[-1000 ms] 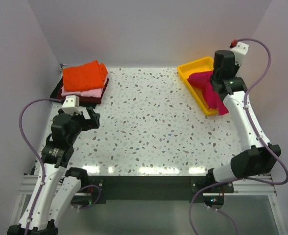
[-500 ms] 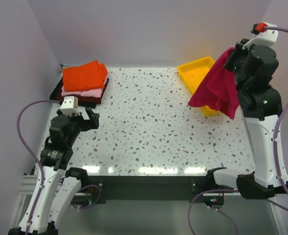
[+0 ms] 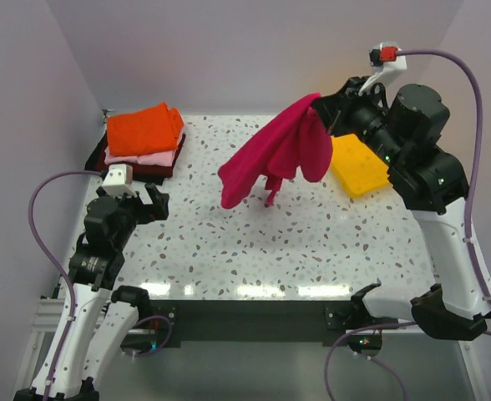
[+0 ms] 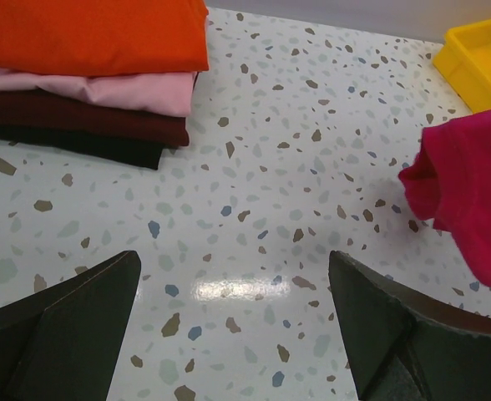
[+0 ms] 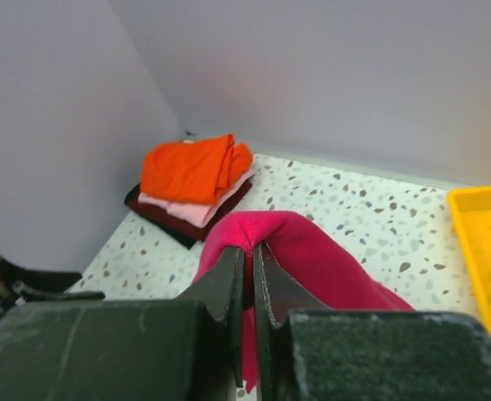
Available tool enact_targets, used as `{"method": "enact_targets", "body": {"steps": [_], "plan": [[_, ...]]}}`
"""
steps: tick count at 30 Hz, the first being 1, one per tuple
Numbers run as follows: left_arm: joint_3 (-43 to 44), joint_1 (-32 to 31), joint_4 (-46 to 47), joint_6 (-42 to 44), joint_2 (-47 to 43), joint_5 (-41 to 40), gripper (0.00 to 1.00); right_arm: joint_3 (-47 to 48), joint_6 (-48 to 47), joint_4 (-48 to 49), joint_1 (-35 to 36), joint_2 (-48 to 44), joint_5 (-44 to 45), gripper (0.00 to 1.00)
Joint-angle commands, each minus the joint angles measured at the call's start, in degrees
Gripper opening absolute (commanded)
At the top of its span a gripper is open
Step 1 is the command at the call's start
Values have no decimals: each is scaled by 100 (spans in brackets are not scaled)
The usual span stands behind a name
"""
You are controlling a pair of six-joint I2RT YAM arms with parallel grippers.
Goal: Fold and stack the t-shirts
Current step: Move the tshirt to the center of the board, then flatten the tshirt out
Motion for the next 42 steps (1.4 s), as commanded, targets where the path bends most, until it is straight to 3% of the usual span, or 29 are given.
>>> {"method": "enact_targets", "body": {"steps": [1, 5, 6, 7, 8, 9, 11, 13, 16, 19, 26, 35, 42], "plan": [[-63, 42, 308, 38, -46, -112, 100, -300, 313, 355, 75, -366, -170, 0], [-81, 42, 361, -6, -107, -86, 100, -1503, 418, 303, 75, -639, 763, 0], [-116, 34, 405, -40, -116, -8, 99, -2088, 462, 267, 75, -640, 895, 6], [-125, 33, 414, -76, -108, 11, 98, -2399, 541, 232, 75, -579, 1122, 16], [-116, 25, 379, -128, -90, 20, 98, -3002, 585, 162, 67, -491, 1229, 41], [-125, 25, 300, -311, -38, -6, 98, -3261, 638, 135, 67, -377, 1413, 54], [-229, -1, 299, -532, 33, 98, 96, -3796, 743, -110, 66, 132, 1766, 69], [-326, -80, 361, -805, 59, 143, 95, -4157, 988, -103, 84, 388, 1618, 70], [-529, -387, 501, -1060, 147, -129, 95, -5194, 1385, 904, 101, 196, 871, 70], [-652, -940, 677, -1297, 515, -506, 94, -5828, 1658, 1207, 145, -15, 536, 70], [-1019, -3058, 888, -1885, 1851, -1834, 95, -6847, 2053, 1339, 409, -542, 518, 70], [-1768, -3543, 1828, -2528, 2282, -1501, 96, -7516, 2194, 1260, 462, -868, 491, 70], [-1566, -3789, 2215, -2554, 3065, -1474, 96, -7737, 2282, 1541, 480, -420, 448, 70]]}}
